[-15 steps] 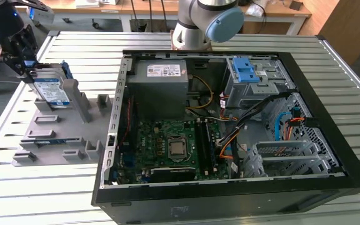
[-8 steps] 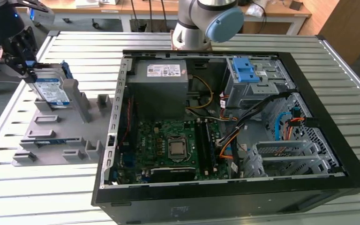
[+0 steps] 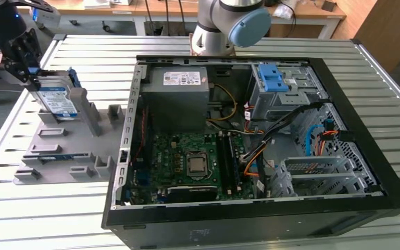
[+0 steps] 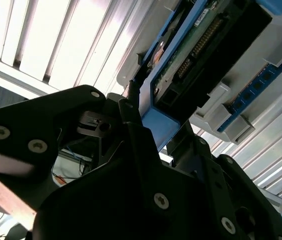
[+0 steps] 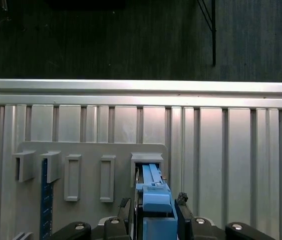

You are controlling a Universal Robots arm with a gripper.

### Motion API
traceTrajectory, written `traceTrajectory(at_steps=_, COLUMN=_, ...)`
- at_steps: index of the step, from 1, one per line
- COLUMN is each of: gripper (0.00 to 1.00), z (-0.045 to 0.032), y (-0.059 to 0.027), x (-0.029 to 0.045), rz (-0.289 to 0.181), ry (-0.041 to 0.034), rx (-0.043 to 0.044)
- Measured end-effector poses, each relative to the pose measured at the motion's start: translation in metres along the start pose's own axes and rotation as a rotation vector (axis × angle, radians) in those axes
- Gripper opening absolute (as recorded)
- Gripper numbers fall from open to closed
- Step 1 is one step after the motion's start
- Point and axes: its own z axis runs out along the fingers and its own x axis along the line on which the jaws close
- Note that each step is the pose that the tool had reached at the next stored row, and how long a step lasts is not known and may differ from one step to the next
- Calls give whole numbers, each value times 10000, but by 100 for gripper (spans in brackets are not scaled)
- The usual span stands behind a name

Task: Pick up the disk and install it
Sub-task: 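Pick up the disk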

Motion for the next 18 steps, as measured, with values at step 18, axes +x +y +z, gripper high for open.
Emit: traceTrajectory(at_steps=18, gripper=36, z=-17, y=0, x=0, rz=0, ry=0, rx=0)
